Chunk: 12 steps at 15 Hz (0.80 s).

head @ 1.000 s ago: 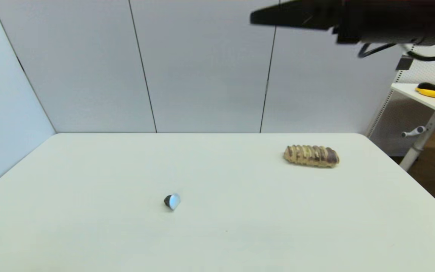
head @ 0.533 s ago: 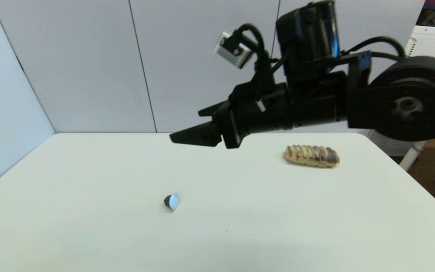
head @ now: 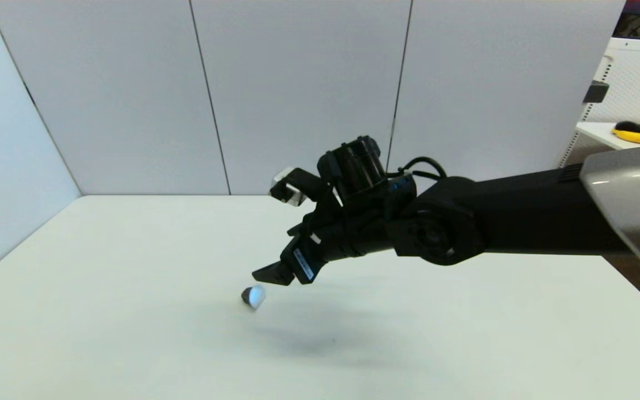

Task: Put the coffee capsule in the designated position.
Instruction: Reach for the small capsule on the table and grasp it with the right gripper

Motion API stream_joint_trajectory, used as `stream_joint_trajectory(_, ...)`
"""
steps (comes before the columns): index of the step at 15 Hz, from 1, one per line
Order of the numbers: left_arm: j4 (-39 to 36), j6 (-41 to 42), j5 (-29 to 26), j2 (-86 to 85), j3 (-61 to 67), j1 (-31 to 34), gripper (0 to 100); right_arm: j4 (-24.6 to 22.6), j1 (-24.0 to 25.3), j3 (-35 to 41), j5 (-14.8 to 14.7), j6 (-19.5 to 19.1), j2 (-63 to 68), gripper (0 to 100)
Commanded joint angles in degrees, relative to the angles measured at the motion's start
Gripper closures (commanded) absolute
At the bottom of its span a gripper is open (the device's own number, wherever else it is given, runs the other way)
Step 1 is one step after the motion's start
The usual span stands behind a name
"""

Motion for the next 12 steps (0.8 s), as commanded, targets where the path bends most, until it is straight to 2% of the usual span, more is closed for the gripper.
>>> stream_joint_trajectory(1, -0.1, -0.1, 0.0, 0.1, 0.0, 0.0, 0, -13.9, 1.4, 8.5, -1.2, -0.1, 2.1, 0)
stream_joint_trajectory(3, -0.1, -0.1, 0.0, 0.1, 0.0, 0.0, 0, -21.2, 2.0, 11.9, -1.3, 0.3, 1.2, 0)
stream_joint_trajectory(8, -0.1, -0.1, 0.0, 0.1, 0.0, 0.0, 0, -32.7, 3.9, 19.4, -1.3, 0.4, 1.5, 0)
stream_joint_trajectory(12, -0.1, -0.1, 0.0, 0.1, 0.0, 0.0, 0, -35.2, 4.6, 20.9, -1.4, 0.6, 3.1, 0)
